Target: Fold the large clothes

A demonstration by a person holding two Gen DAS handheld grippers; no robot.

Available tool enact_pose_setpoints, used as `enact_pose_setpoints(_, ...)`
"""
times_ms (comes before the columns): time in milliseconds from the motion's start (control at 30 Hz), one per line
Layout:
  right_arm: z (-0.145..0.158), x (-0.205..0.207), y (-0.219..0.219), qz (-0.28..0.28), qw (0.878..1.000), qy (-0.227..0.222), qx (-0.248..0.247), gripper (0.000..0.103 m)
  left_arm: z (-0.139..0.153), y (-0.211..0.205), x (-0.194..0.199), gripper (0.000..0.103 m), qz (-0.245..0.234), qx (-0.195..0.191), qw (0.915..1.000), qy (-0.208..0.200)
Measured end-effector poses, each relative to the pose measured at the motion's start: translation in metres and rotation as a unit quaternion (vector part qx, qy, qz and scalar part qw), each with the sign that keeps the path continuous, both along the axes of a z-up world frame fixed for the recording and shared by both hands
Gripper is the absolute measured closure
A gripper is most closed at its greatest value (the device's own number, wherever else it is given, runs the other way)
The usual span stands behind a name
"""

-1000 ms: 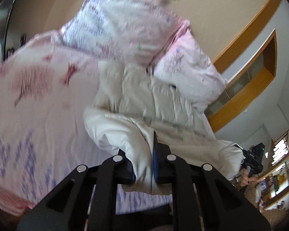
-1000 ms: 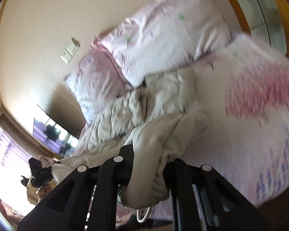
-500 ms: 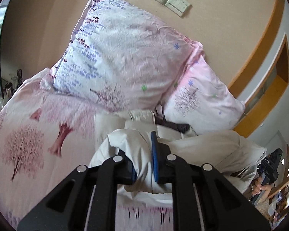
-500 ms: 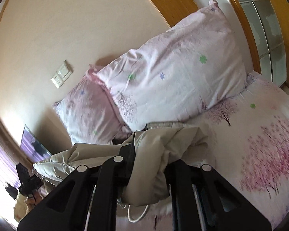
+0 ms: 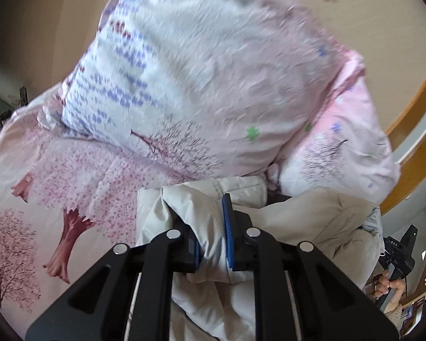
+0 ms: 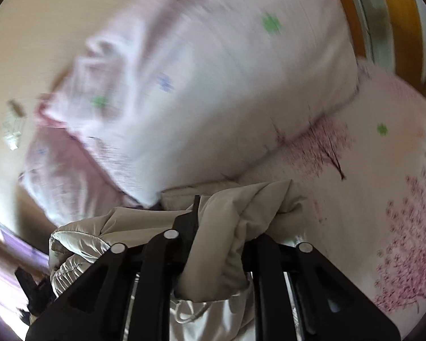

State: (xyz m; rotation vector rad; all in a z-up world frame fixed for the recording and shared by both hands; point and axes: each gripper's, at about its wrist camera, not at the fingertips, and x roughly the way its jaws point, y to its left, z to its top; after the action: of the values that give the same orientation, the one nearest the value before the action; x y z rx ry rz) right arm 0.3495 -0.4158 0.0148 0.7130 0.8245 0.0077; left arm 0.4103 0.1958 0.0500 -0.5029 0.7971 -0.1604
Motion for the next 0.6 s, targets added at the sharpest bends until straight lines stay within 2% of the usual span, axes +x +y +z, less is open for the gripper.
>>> enact_pose_setpoints(100, -0.018, 0.019, -0.002, -0.012, 0.999, 0.045, 0.024, 0.082, -0.018, 0.001, 0.02, 0.085, 0.007, -0.009, 0.9995, 0.029)
enact_pose_setpoints(167, -0.03, 0.028, -0.009, -0.027, 0.995, 0.07, 0.065, 0.076, -0.028, 0.004, 0.032, 0.085, 0.011, -0.024, 0.9983, 0.051)
enact_pose_setpoints(300, -0.038, 0.03, -0.029, -0.055, 0.982, 0.064, 0.17, 0.051, -0.04, 0.009, 0.049, 0.08, 0.015, -0.058, 0.9946, 0.085)
enact_pose_setpoints(333, -0.039, 0.028, -0.035, -0.061, 0.978, 0.056, 0.191, 0.049, -0.041, 0.009, 0.052, 0.079, 0.015, -0.065, 0.9938, 0.088)
enact_pose_setpoints(433, -0.032, 0.02, -0.044, -0.063, 0.978, 0.024, 0.199, 0.043, -0.043, 0.016, 0.056, 0.065, 0.011, -0.103, 0.9901, 0.094)
enact_pose_setpoints(533, -0.025, 0.01, -0.049, -0.058, 0.978, -0.005, 0.2, 0.038, -0.042, 0.025, 0.054, 0.048, 0.011, -0.143, 0.9861, 0.084)
enact_pose_setpoints(600, -0.019, 0.001, -0.053, -0.064, 0.979, -0.024, 0.19, 0.037, -0.037, 0.036, 0.049, 0.031, 0.018, -0.169, 0.9832, 0.065)
